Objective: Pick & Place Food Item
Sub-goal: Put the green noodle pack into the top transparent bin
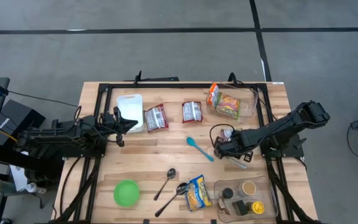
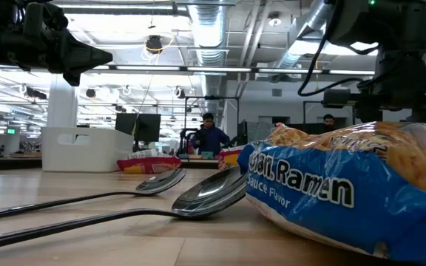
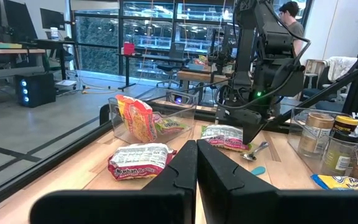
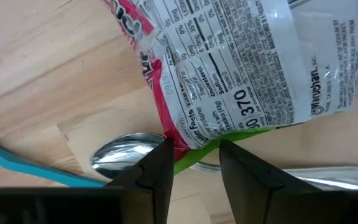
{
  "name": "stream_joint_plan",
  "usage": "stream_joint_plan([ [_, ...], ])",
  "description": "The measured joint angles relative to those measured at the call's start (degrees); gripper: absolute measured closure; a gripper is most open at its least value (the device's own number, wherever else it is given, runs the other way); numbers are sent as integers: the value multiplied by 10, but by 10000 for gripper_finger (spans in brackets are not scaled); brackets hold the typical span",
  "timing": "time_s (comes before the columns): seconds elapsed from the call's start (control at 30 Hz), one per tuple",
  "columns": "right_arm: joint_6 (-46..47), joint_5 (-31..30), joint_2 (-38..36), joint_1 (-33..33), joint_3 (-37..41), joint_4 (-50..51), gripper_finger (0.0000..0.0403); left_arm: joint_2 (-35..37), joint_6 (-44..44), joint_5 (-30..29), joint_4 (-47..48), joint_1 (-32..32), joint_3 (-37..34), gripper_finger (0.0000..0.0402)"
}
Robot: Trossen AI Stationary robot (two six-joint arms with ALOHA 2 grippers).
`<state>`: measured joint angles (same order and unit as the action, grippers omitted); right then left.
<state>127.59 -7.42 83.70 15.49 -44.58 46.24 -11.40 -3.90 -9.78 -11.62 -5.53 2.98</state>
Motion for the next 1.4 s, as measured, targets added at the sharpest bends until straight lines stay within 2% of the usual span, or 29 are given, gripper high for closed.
stream_joint_plan([
  [0.23,-21,0,0,-3,0,2,264,0,0,0,0,0,0,399],
  [0.53,-8,0,0,-3,0,-9,178,0,0,0,0,0,0,399],
  [0.63,13,0,0,-3,0,-11,167,0,0,0,0,0,0,399],
  [0.93,43,0,0,-8,0,-9,185,0,0,0,0,0,0,399],
  [1.4,38,18,0,-17,0,60,225,0,0,0,0,0,0,399],
])
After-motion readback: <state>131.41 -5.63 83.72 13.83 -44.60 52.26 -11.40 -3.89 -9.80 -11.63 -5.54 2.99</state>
